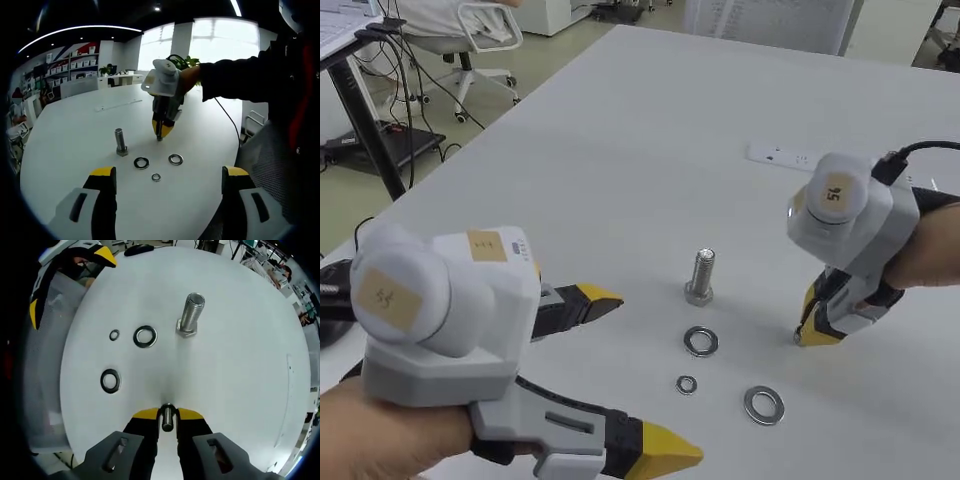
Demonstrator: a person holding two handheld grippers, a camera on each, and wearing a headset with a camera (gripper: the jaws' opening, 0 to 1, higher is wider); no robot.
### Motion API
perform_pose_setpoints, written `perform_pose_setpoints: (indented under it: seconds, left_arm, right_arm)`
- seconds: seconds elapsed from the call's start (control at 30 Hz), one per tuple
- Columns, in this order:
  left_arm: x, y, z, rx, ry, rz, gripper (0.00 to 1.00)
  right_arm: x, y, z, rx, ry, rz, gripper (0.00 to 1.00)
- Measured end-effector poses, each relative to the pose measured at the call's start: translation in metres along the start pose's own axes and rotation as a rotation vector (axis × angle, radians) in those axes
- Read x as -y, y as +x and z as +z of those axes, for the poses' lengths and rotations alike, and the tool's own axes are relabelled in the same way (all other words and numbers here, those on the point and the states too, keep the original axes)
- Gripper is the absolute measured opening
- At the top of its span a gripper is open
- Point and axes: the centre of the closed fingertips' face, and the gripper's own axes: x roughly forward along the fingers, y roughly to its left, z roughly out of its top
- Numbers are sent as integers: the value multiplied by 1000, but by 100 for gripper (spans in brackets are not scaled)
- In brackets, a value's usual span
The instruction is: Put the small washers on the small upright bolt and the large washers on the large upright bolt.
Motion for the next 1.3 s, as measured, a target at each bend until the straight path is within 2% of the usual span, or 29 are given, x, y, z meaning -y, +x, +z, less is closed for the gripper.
perform_pose_setpoints:
  seconds: [0.33, 0.67, 0.97, 1.3]
  left_arm:
    - [0, 0, -1, -1, -1, 2, 87]
    - [0, 0, -1, -2, 1, -1, 87]
    - [2, 0, 0, -1, 6, -6, 87]
    - [4, 1, -1, -5, 12, -18, 87]
  right_arm:
    - [-1, -1, 3, 0, -5, -2, 17]
    - [-2, -6, 2, 7, -7, -14, 25]
    - [-1, -14, -15, 4, 26, -41, 27]
    - [-14, -20, -29, 12, 73, -45, 27]
